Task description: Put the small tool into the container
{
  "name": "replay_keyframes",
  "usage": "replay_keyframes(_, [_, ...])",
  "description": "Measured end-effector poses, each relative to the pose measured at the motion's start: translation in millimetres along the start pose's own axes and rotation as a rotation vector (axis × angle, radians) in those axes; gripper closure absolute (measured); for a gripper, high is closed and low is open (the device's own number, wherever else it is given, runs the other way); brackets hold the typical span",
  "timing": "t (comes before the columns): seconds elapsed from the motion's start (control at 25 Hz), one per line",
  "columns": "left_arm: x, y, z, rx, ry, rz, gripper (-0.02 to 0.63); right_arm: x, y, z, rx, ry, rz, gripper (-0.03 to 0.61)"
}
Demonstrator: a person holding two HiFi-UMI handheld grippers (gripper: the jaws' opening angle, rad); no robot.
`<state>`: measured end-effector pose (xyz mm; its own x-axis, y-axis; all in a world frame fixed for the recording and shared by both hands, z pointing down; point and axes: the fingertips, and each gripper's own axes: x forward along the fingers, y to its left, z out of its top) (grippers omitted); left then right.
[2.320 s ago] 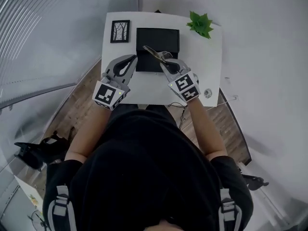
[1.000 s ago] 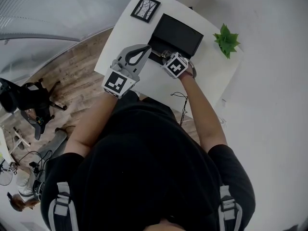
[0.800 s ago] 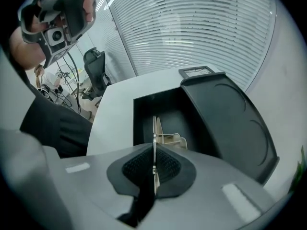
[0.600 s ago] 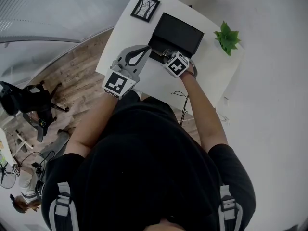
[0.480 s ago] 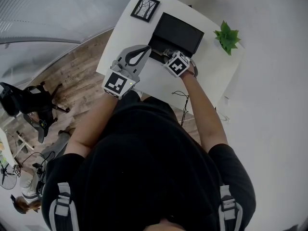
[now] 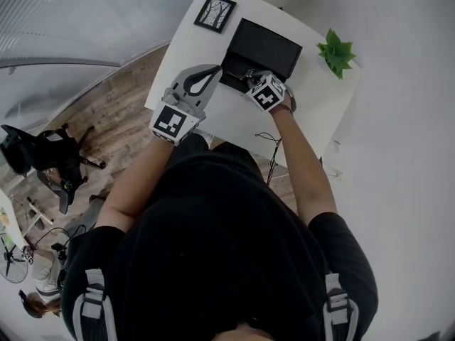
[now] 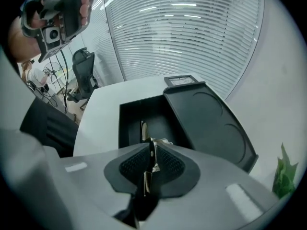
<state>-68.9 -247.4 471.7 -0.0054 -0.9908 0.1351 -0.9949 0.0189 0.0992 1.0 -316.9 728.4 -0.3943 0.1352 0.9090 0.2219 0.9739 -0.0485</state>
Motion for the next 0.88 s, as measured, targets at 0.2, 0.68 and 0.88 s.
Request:
replay_keyframes(0.2, [-6, 5, 3, 0.012, -0.002, 0.008, 0.607, -8, -13, 7, 0.010, -0.031, -0.058, 0.518])
replay_keyframes(0.68, [1, -3, 21, 0.051, 0.040, -0.047, 0.607, -143, -19, 82, 0.129, -0.459, -0.135, 0.520])
replay_keyframes(0.88, [13, -15, 38, 0.059, 0.053, -0.125, 0.607, -237, 0, 113, 0.178, -0.739, -0.168, 0.540])
